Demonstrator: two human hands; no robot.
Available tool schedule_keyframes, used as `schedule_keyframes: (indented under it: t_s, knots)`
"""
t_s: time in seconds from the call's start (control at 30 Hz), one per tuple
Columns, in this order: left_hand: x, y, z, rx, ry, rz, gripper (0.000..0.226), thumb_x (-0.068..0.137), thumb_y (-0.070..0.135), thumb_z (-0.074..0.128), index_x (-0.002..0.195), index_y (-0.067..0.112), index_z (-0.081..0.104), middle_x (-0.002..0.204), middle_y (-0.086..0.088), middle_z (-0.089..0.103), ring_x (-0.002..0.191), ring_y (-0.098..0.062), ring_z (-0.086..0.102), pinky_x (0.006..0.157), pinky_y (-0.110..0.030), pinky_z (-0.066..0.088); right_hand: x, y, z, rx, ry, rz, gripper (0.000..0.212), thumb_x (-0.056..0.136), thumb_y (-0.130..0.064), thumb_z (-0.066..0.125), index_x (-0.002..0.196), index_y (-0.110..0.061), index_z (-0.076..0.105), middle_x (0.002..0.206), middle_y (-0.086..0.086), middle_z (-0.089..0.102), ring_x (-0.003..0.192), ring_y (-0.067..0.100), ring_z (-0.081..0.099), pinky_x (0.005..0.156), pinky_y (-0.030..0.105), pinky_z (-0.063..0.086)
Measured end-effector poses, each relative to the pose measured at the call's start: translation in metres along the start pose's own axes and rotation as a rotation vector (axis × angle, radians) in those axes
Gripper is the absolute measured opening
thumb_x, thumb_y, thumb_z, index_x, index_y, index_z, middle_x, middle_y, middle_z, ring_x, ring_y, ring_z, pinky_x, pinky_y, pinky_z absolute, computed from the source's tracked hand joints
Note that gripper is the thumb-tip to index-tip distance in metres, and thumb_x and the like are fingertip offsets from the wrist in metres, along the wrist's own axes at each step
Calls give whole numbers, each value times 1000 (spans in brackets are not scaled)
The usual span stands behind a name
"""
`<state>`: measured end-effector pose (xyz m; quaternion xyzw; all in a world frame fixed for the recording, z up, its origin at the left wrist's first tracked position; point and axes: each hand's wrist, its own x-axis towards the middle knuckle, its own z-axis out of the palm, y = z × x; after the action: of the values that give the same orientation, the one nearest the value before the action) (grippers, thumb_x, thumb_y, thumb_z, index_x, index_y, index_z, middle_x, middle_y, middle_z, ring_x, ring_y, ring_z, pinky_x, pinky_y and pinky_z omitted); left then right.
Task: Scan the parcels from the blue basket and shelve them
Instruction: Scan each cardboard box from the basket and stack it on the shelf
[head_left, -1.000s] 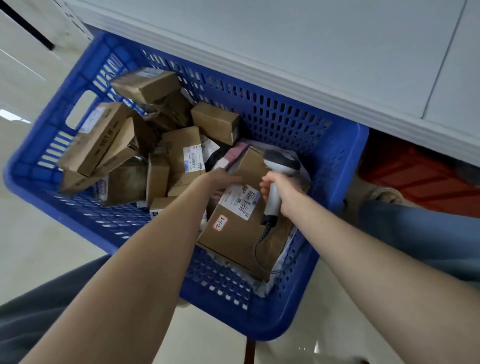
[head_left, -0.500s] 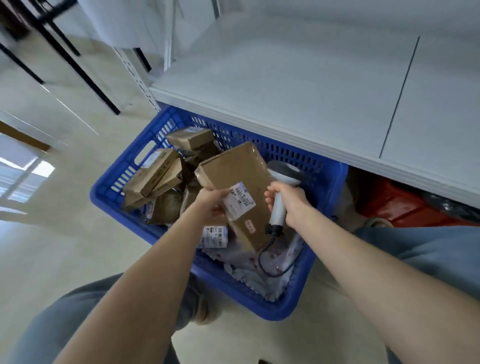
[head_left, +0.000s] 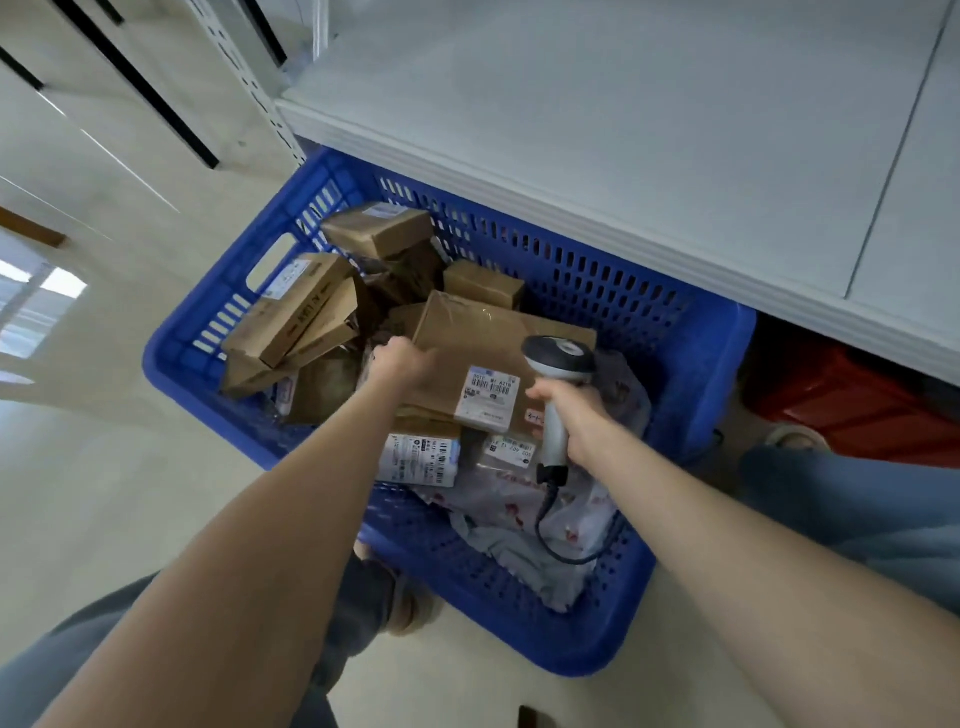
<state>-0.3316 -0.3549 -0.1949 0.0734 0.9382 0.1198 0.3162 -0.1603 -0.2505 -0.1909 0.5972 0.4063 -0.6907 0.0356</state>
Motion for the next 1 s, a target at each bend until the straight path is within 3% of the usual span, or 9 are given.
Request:
schedule_keyframes:
  t_s: [0.17,0.3,0.37,0.47,0.6,0.7,0.8,0.93,1.0]
  knots:
    - [22,8,8,6,-24,28,52,95,38,53,127,-4,53,128,-20,57,119,-35,53,94,-36,43,23,4,0,-72,12,6,38,80,-14,69,117,-9,63,109,7,65,96,22,60,80,30,46]
    - [26,24,9,-86,-133,1,53,93,36,57,128,-3,49,119,-13,58,113,-34,57,78,-37,49,31,12,-3,-31,14,37,31,79,-11,71,108,-6,60,94,9,64,77,21,61,66,29,50]
    - [20,28,13,-114,-175,-6,52,93,33,59,130,-1,47,115,-14,57,111,-34,57,69,-36,48,31,11,-8,-28,27,32,38,76,-12,72,111,-6,60,103,11,66,84,24,63,74,34,53]
    - [12,24,20,-236,-279,-63,47,89,32,63,126,6,49,119,-11,57,106,-31,56,82,-40,51,25,7,-14,-4,14,3,49,73,-15,73,120,-12,60,112,9,65,94,23,62,68,29,49]
    - [-6,15,25,-416,-343,-93,28,88,18,67,111,10,53,103,-11,60,92,-28,58,84,-43,51,11,11,-18,10,-16,-2,62,68,-21,77,126,-17,58,117,7,63,102,24,60,72,29,45]
    - [-24,7,13,-505,-326,-95,37,84,18,71,116,5,56,107,-11,63,89,-25,61,73,-40,53,-2,12,-19,25,-36,-32,59,69,-18,76,125,-15,59,118,7,61,106,25,58,80,32,47]
    - [-44,1,-12,-567,-274,-72,34,86,16,70,115,4,57,99,-9,62,84,-22,61,67,-37,51,-29,9,-22,56,-55,-96,67,54,-23,77,119,-14,63,110,7,67,98,26,65,86,41,55]
    - [-76,-7,-54,-636,-215,14,31,90,12,65,119,6,58,99,-9,63,86,-24,61,74,-38,52,-85,-1,-29,132,-90,-199,5,82,-5,65,82,-10,65,78,9,69,62,17,63,57,28,51]
    - [-92,-14,-71,-646,-207,59,36,90,13,65,124,4,57,105,-9,65,94,-25,62,91,-45,52,-113,-3,-33,133,-85,-278,12,86,-6,63,75,-11,64,68,9,65,52,15,56,52,25,46]
